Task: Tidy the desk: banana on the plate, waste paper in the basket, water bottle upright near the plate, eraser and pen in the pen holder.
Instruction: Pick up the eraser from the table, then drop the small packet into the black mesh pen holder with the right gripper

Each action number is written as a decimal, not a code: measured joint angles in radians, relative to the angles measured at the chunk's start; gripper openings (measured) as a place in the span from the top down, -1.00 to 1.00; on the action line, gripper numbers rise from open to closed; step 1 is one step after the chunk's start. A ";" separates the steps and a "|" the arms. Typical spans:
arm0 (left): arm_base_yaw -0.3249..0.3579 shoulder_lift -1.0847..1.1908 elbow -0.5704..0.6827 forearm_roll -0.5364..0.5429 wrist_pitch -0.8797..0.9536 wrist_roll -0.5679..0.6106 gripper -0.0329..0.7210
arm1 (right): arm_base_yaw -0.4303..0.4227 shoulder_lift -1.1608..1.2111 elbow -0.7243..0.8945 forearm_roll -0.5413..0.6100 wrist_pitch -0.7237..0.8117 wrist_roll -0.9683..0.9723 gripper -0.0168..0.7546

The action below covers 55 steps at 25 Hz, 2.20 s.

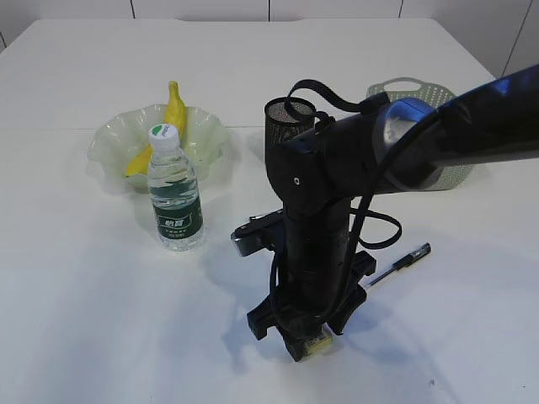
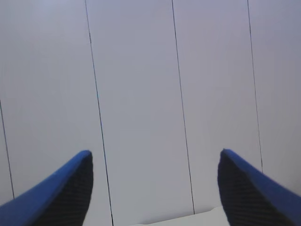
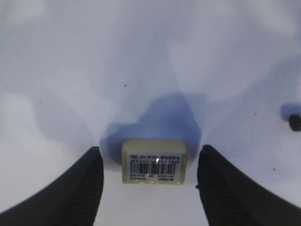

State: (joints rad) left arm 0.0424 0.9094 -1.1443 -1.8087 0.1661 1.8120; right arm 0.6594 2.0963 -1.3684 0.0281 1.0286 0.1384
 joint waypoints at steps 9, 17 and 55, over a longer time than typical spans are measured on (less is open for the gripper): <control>0.000 0.000 0.000 0.000 0.000 0.000 -0.65 | 0.000 0.000 0.000 -0.003 0.000 0.004 -0.23; 0.000 0.000 0.000 0.000 0.000 0.000 -0.65 | 0.000 0.000 0.000 -0.003 0.000 0.004 0.07; 0.000 0.000 0.000 0.000 0.000 0.000 -0.65 | 0.000 0.002 -0.244 -0.045 0.091 0.004 0.31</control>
State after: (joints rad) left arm 0.0424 0.9094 -1.1443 -1.8087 0.1661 1.8120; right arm 0.6594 2.0985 -1.6120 -0.0170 1.1196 0.1421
